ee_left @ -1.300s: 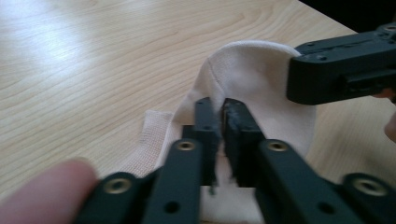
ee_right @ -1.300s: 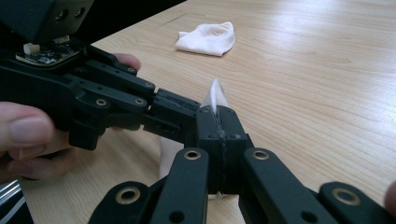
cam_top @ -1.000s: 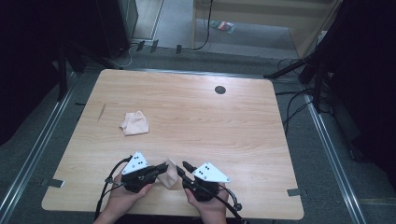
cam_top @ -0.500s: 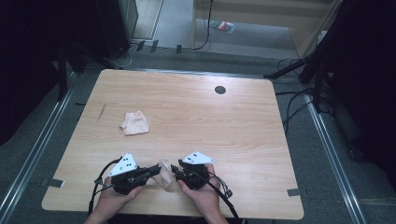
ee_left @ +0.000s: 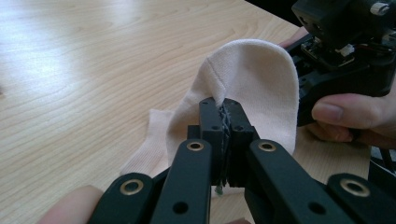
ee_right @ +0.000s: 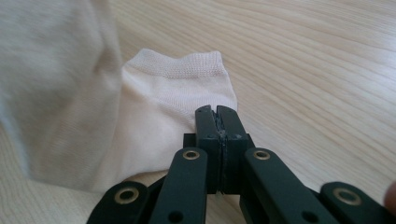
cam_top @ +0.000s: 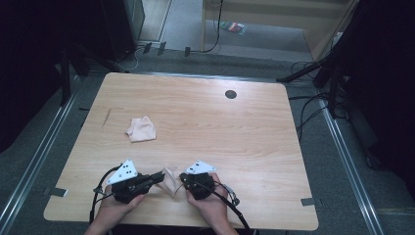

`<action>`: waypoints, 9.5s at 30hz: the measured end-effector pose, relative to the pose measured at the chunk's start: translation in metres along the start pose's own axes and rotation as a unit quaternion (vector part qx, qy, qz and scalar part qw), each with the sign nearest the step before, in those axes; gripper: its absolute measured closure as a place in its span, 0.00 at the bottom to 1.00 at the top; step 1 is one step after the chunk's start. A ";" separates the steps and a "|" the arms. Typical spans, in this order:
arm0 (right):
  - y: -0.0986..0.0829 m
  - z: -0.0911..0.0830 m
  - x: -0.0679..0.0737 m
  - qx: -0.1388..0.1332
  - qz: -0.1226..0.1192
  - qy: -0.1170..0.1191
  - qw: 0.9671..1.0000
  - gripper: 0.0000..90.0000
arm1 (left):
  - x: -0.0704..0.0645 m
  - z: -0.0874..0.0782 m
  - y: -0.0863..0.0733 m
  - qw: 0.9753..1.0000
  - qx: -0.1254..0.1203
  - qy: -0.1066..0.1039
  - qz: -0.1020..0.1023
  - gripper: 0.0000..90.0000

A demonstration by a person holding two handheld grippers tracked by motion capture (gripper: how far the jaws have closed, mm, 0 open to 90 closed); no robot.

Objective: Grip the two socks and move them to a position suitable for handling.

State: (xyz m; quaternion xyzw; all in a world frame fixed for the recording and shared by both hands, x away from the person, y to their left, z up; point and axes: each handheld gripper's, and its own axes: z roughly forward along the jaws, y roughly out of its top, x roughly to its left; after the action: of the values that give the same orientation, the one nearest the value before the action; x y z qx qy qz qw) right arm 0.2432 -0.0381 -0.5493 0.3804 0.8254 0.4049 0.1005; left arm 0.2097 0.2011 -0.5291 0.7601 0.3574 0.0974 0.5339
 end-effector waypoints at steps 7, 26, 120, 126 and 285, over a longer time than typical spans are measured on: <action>0.005 -0.029 -0.015 -0.049 0.018 -0.051 0.997 1.00 | 0.010 -0.003 0.001 1.000 -0.011 0.013 -0.011 0.99; -0.013 -0.067 -0.035 -0.093 0.082 -0.091 0.988 0.69 | 0.030 -0.006 -0.001 0.995 0.010 0.077 -0.059 0.68; -0.039 -0.102 -0.082 -0.065 0.093 -0.136 0.984 0.27 | 0.072 -0.005 0.016 0.959 0.023 0.232 -0.158 0.34; -0.038 -0.108 -0.092 -0.072 0.124 -0.141 0.980 0.15 | 0.096 -0.003 0.027 0.946 0.015 0.279 -0.163 0.32; 0.103 0.037 -0.105 -0.054 0.084 -0.156 0.983 0.99 | 0.064 0.047 0.034 0.982 0.005 0.135 -0.131 0.47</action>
State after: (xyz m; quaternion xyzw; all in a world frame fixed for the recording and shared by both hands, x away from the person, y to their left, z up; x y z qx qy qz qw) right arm 0.3897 -0.0512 -0.5115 0.5008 0.7414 0.3922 0.2138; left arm 0.2957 0.2019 -0.5329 0.6892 0.5234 0.1264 0.4848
